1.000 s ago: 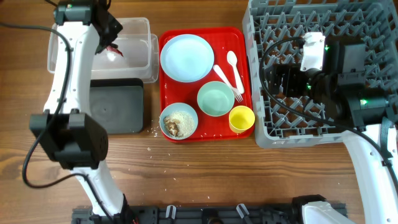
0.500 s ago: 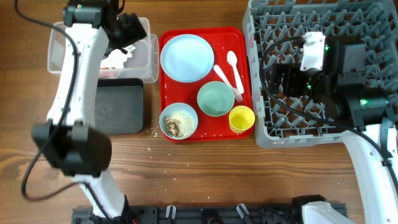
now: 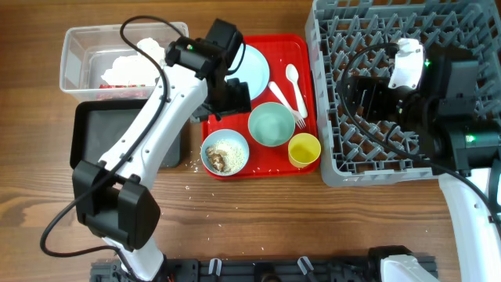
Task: Sort waste into correct bins and load items into the dishwasher rack
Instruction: 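Grasp the small bowl of rice scraps with the left gripper, then tip the bowl over the black tray to dump the rice scraps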
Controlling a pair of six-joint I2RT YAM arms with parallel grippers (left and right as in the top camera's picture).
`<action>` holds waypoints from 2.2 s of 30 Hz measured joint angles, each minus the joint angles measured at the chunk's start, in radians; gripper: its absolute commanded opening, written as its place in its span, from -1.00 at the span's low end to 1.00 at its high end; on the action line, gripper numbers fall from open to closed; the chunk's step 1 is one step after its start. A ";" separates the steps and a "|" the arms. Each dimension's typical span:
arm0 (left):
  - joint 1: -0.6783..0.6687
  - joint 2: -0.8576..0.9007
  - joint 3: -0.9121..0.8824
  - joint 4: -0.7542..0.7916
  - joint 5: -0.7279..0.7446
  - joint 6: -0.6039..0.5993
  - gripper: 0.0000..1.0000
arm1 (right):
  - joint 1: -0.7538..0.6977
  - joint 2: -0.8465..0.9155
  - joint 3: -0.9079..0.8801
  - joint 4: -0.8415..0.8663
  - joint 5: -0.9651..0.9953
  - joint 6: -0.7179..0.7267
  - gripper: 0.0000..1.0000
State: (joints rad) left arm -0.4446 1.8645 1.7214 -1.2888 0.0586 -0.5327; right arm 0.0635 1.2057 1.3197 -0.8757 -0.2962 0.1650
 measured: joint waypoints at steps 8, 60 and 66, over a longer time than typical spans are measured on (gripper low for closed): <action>-0.160 0.003 -0.267 0.178 -0.023 -0.192 -0.25 | 0.000 -0.001 0.000 -0.001 -0.003 0.007 0.98; 0.998 0.124 -0.361 0.069 1.217 0.607 -0.92 | 0.000 0.000 0.000 -0.003 -0.003 0.006 0.96; 1.003 0.124 -0.361 -0.042 1.350 0.608 -0.92 | 0.000 0.000 0.000 -0.003 -0.003 0.006 0.96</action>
State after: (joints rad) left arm 0.5587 1.9884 1.3605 -1.3312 1.4090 0.0753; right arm 0.0635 1.2060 1.3197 -0.8791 -0.2996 0.1707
